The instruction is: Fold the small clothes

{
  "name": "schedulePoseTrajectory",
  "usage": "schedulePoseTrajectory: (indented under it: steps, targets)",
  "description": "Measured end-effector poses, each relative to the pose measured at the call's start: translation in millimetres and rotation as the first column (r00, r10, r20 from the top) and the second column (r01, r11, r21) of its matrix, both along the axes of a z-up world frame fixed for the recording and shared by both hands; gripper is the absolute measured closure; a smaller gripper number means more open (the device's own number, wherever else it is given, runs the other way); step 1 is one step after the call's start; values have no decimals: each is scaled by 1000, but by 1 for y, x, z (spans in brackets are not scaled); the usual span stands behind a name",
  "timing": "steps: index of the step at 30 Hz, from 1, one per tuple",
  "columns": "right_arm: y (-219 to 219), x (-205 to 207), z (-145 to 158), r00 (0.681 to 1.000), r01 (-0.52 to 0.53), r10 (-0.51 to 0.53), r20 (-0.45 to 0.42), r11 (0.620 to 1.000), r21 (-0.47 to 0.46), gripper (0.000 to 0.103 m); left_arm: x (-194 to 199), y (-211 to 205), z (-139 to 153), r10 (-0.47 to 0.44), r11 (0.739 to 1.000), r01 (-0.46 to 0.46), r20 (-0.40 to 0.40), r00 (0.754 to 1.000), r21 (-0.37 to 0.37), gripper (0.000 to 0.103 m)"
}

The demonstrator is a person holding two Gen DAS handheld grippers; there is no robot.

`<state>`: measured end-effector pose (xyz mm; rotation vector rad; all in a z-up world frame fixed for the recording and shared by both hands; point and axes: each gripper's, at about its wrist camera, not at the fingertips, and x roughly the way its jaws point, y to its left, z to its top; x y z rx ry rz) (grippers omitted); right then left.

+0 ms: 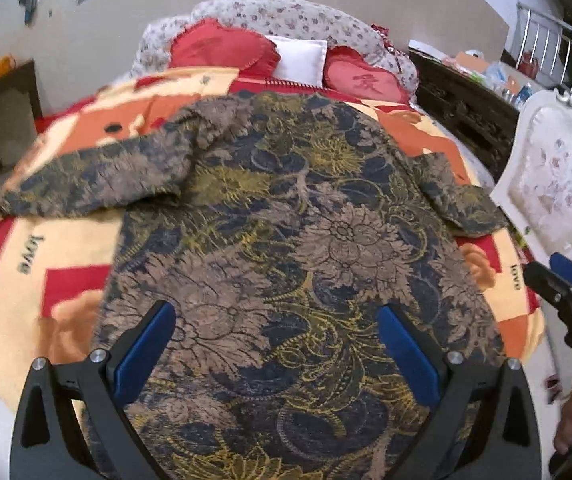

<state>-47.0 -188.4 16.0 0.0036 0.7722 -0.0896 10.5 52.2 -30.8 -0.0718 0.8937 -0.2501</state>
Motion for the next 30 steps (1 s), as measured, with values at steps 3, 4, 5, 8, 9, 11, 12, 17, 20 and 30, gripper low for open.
schedulePoseTrajectory:
  steps: [3,4,5,8,9,11,12,17,20,30]
  targets:
    - [0,2,-1,1000,-1,1,-4,1000,-2,19,1,3,-4,18,1000,-18,0,1000,6,0]
    - [0,1,-1,1000,-1,1,-3,1000,-1,19,1,2,-4,21,1000,-21,11,1000,15,0]
    - [0,3,-1,1000,-1,1,-5,1000,-2,19,0,2,-4,23,1000,-23,21,1000,17,0]
    - [1,4,-1,1000,-2,2,-8,1000,0,19,-3,0,1,37,998,-40,59,998,44,0]
    - [1,5,-2,1000,-1,1,-9,1000,0,19,-4,-1,2,37,998,-41,76,996,53,0]
    - [1,6,-2,1000,0,0,-10,1000,1,19,-7,-2,6,37,998,-42,102,994,55,0]
    - [0,6,-1,1000,-1,1,-10,1000,3,19,-7,-2,8,36,998,-42,107,994,50,0]
    - [1,10,1,1000,6,-6,-7,1000,10,19,-5,-3,5,-5,1000,5,52,999,5,0]
    - [2,9,1,1000,3,-3,-6,1000,20,19,-7,-10,0,-7,998,4,39,999,59,0]
    - [2,2,3,999,16,-17,38,1000,27,19,-1,1,-13,53,992,-55,16,998,116,0]
